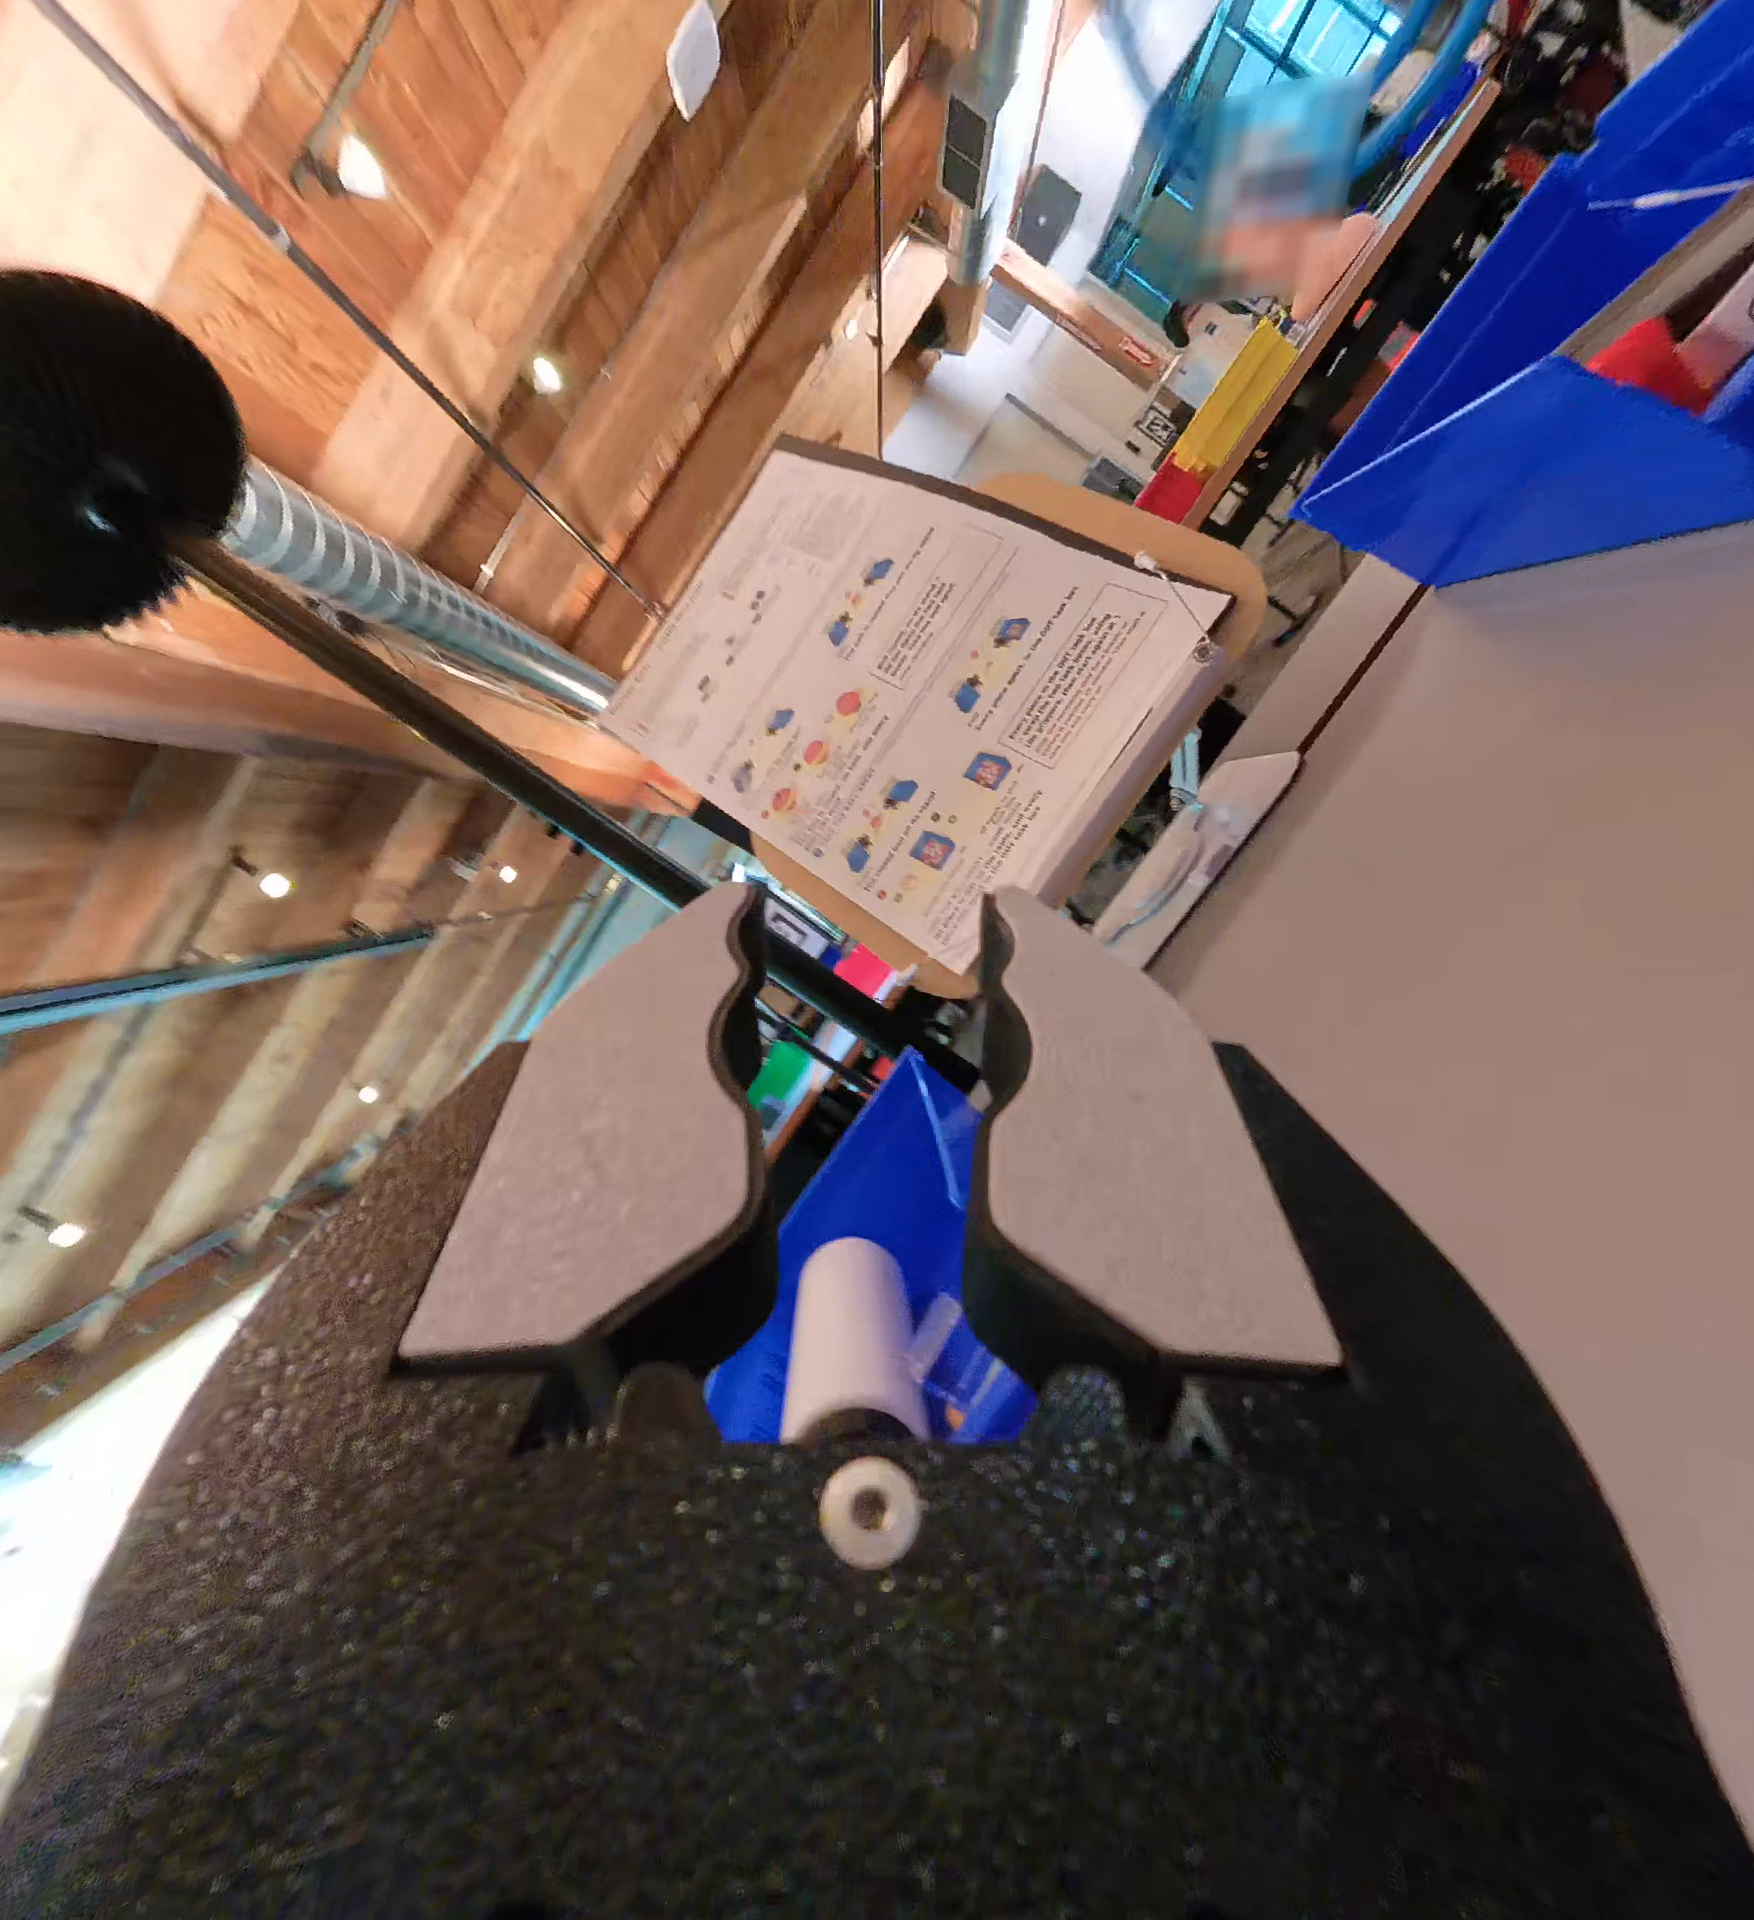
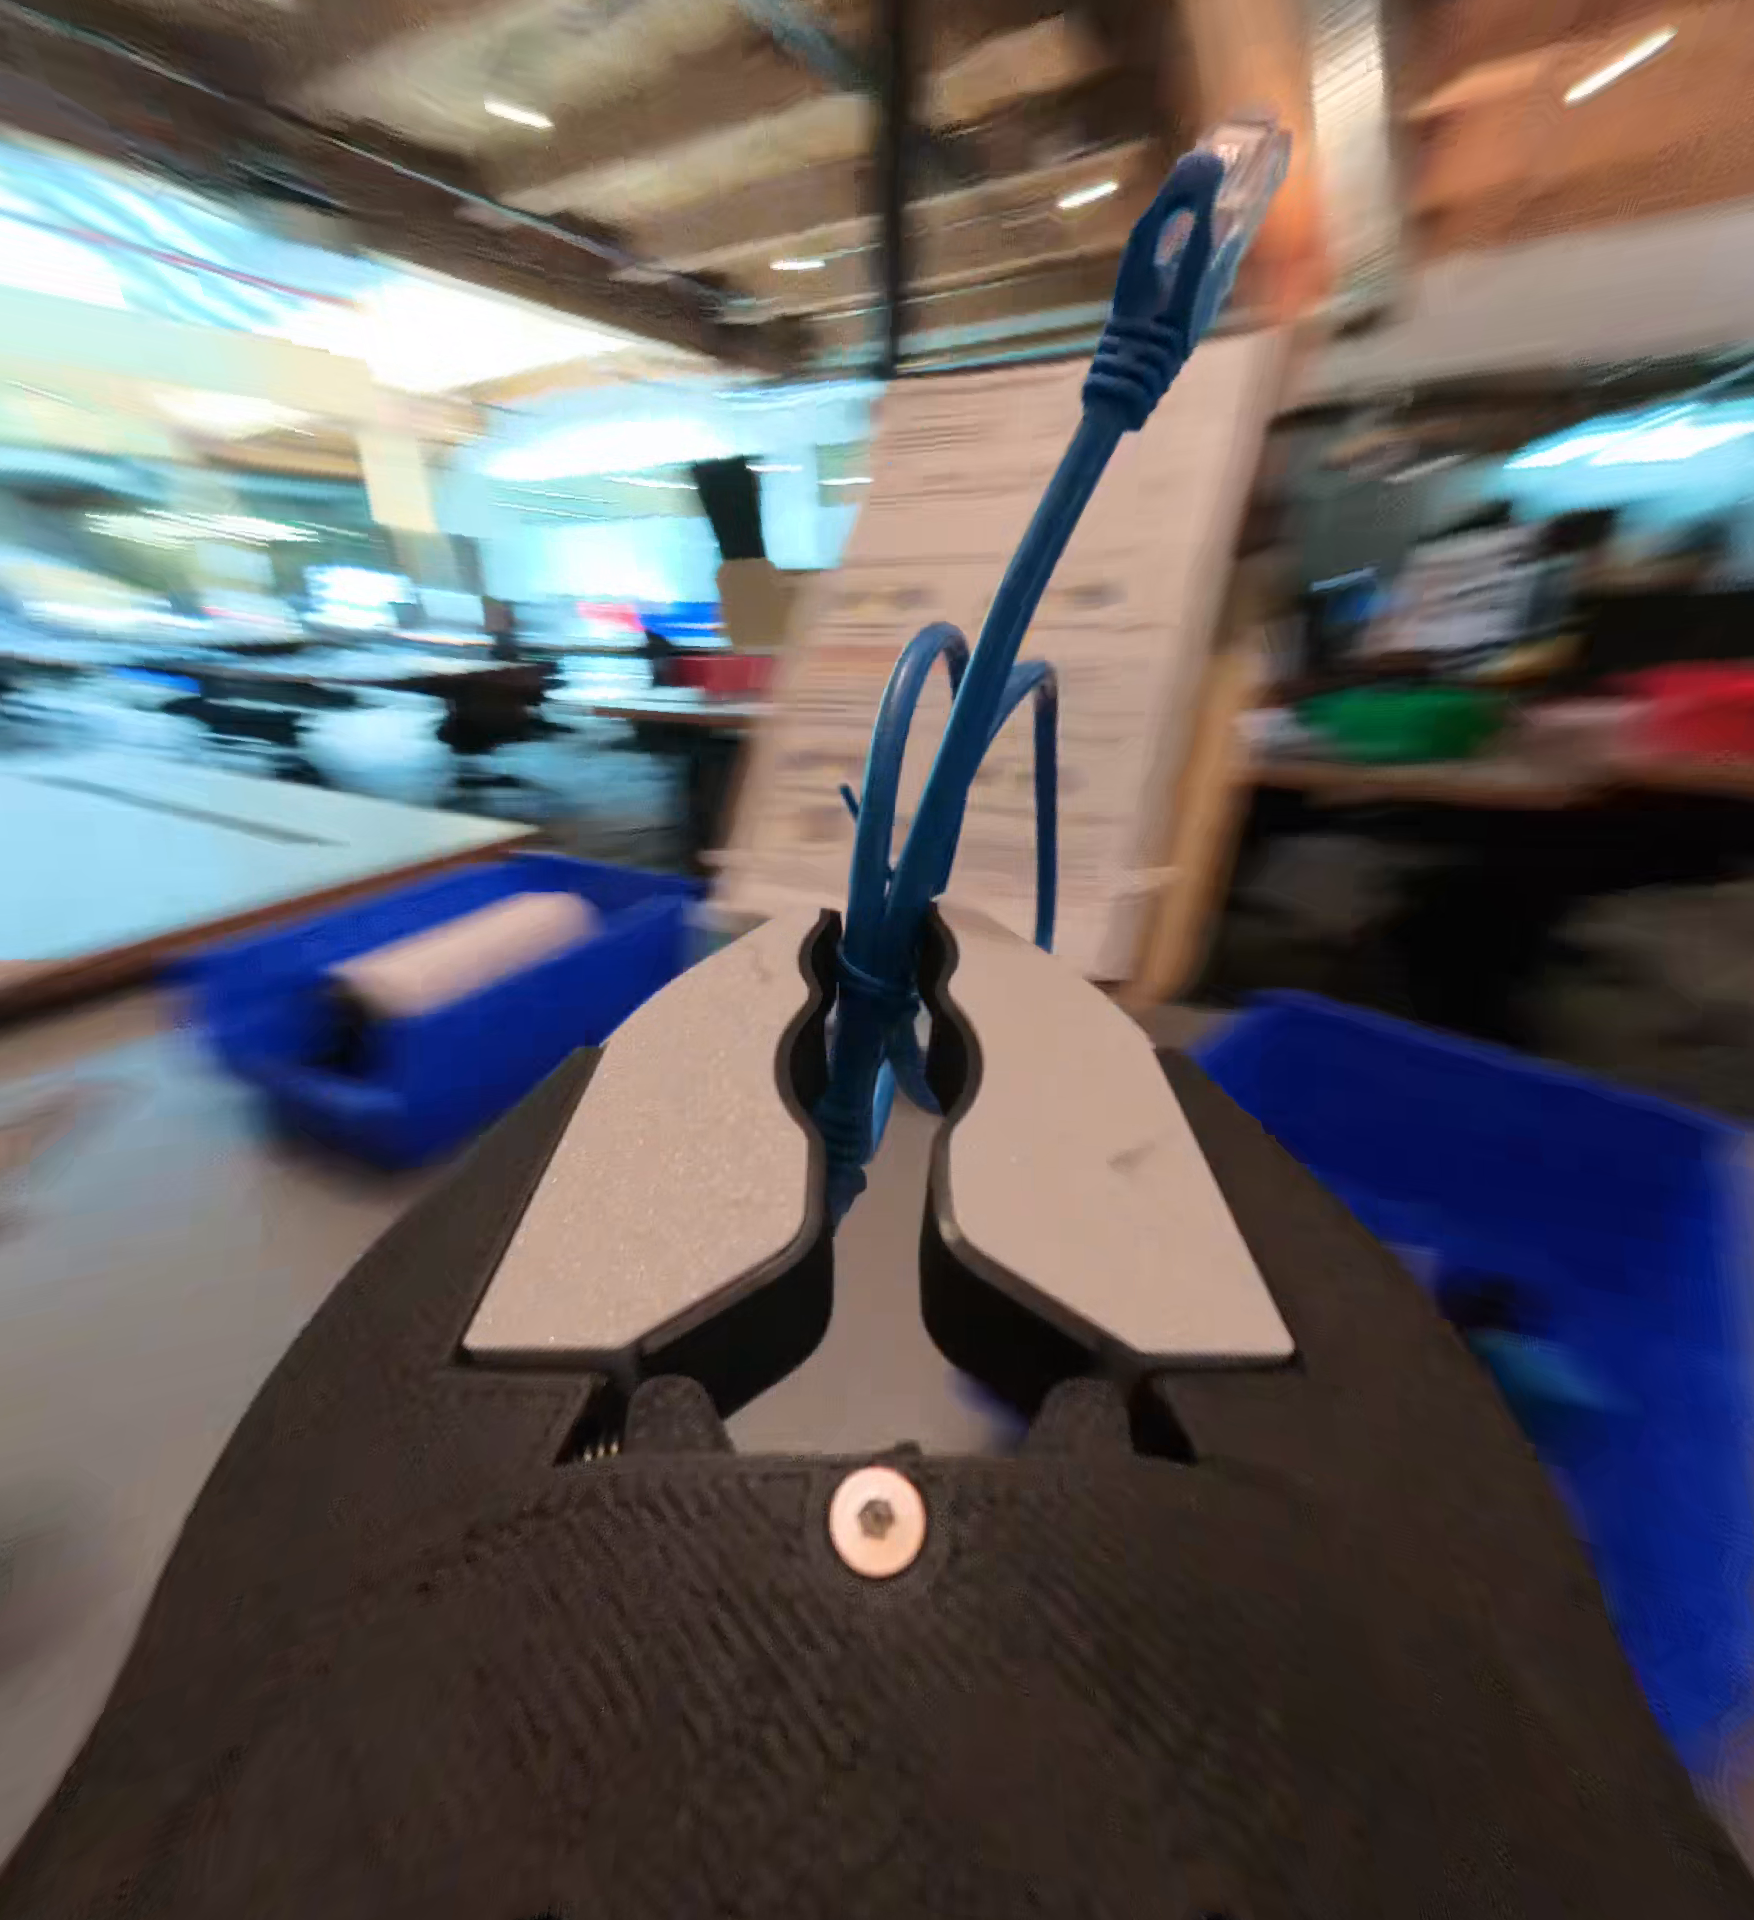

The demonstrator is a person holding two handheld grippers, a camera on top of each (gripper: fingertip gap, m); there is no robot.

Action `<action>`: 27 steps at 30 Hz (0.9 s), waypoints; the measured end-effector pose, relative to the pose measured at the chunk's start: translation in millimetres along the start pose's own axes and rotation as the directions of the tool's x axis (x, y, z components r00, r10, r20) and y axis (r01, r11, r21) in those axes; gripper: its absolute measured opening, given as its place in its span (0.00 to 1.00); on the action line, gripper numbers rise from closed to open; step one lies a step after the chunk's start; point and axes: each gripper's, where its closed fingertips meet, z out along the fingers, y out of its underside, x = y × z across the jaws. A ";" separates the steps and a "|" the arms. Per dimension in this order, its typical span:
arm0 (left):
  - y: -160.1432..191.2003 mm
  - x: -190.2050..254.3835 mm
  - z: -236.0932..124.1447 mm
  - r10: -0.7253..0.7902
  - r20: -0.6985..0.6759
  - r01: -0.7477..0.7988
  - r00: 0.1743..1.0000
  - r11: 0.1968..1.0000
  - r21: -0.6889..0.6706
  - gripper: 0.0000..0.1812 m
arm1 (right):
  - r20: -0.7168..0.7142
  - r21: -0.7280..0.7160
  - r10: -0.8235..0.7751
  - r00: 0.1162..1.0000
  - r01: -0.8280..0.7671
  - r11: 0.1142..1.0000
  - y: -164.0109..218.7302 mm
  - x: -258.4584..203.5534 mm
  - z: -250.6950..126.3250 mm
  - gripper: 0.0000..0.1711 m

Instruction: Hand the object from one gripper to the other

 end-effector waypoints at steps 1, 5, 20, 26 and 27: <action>3.4 -1.9 0.8 -0.039 -0.006 0.039 0.999 0.999 -0.013 0.20 | -0.129 -0.018 -0.104 0.986 0.102 0.995 1.5 30.7 -2.3 0.09; 16.9 -0.7 4.1 -0.149 -0.043 0.146 0.988 0.987 -0.064 0.18 | -0.282 -0.328 -0.420 0.862 0.325 0.887 47.6 111.4 15.5 0.08; 55.0 3.6 7.2 -0.455 -0.116 0.424 0.883 0.879 -0.218 0.16 | -0.080 -0.780 -0.538 0.839 0.283 0.558 187.5 159.5 49.7 0.17; 80.5 -44.4 -1.2 -0.570 -0.017 0.546 0.821 0.794 -0.268 0.16 | -0.138 -0.626 -0.376 0.916 0.214 0.750 139.5 133.0 54.9 0.39; 89.0 -57.4 -5.3 -0.592 0.016 0.570 0.806 0.769 -0.291 0.17 | -0.139 -0.574 -0.346 0.928 0.210 0.792 127.6 123.8 56.5 0.44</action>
